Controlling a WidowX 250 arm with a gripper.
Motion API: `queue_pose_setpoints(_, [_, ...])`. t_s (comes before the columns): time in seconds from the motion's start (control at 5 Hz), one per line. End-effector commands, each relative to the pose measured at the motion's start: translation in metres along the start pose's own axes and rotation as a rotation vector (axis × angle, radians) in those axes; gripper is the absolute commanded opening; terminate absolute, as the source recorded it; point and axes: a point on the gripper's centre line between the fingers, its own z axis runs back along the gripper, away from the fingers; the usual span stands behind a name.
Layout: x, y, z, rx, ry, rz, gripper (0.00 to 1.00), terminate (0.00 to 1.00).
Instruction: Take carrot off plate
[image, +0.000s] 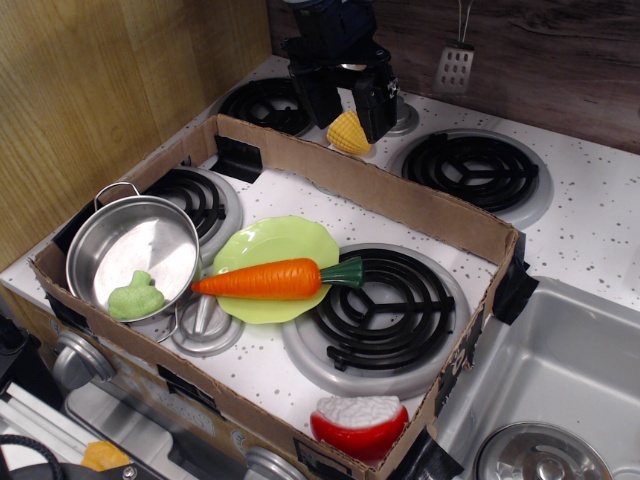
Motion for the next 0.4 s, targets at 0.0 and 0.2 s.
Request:
queue_pose_setpoints(0.0, [0.0,0.0,0.0,0.0,0.0,0.0,1.0,0.0])
queue_pose_setpoints(0.2, [-0.0053,-0.0055,0.0035,0.073,-0.06,0.112,1.0,0.0])
